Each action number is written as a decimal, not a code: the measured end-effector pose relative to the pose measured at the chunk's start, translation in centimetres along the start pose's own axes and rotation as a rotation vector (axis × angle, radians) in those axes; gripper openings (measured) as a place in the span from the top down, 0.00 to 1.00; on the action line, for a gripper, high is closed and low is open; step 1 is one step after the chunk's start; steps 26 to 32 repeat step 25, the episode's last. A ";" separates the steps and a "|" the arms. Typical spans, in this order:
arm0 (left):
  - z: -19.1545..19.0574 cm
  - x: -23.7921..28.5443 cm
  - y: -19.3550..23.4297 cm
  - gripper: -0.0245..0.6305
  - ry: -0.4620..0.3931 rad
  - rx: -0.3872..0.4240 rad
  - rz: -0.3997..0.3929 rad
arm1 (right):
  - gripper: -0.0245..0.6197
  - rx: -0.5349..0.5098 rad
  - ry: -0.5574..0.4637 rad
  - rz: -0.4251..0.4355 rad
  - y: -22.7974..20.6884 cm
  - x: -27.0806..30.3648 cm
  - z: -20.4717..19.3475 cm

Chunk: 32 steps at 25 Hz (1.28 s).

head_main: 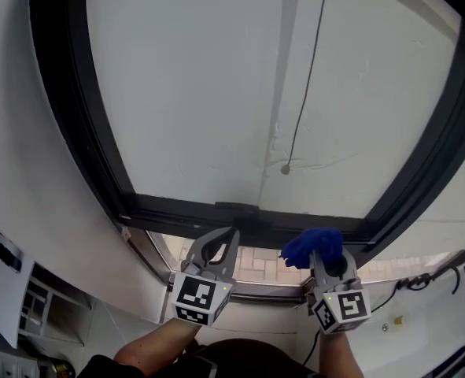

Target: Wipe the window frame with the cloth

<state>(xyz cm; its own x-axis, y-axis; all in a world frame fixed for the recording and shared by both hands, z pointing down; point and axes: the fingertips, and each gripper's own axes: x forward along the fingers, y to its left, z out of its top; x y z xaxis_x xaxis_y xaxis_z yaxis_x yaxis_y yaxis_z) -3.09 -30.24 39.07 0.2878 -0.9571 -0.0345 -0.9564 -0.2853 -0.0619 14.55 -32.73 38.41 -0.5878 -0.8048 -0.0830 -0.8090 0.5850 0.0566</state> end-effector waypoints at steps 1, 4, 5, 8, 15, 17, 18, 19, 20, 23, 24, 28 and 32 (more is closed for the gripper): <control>-0.2 0.1 0.0 0.97 0.006 -0.002 -0.007 | 0.84 0.009 0.002 -0.005 0.0 0.0 -0.2; -0.6 0.1 0.0 0.97 0.014 0.002 -0.026 | 0.84 0.026 -0.001 -0.016 0.1 0.1 -0.7; -0.6 0.1 0.0 0.97 0.014 0.004 -0.031 | 0.84 0.024 -0.002 -0.020 0.2 0.2 -0.7; -1.0 0.0 -0.1 0.97 0.016 0.001 -0.046 | 0.84 0.018 0.000 -0.035 0.3 0.0 -1.0; -1.3 0.0 0.4 0.97 0.015 -0.011 -0.059 | 0.84 0.001 0.007 -0.063 0.4 -0.2 -1.0; -1.1 0.3 0.3 0.97 0.009 -0.014 -0.057 | 0.84 -0.006 0.011 -0.062 0.3 -0.3 -1.0; -1.0 0.4 0.2 0.97 0.007 -0.010 -0.061 | 0.84 -0.005 0.013 -0.064 0.3 -0.3 -1.1; -0.9 0.4 0.2 0.97 0.007 -0.006 -0.066 | 0.84 -0.001 0.015 -0.066 0.4 -0.3 -1.3; -0.9 0.3 0.1 0.97 0.009 -0.002 -0.069 | 0.84 0.003 0.016 -0.068 0.5 -0.4 -1.4; -1.1 0.0 0.1 0.97 0.017 -0.009 -0.071 | 0.84 0.010 0.017 -0.070 0.6 -0.4 -1.5; -1.2 0.0 0.1 0.97 0.020 -0.012 -0.071 | 0.84 0.012 0.017 -0.071 0.6 -0.5 -1.5; -1.3 -0.1 0.0 0.97 0.023 -0.016 -0.071 | 0.84 0.014 0.018 -0.073 0.6 -0.5 -1.5; -1.3 -0.1 0.0 0.97 0.023 -0.016 -0.071 | 0.84 0.014 0.018 -0.073 0.6 -0.5 -1.5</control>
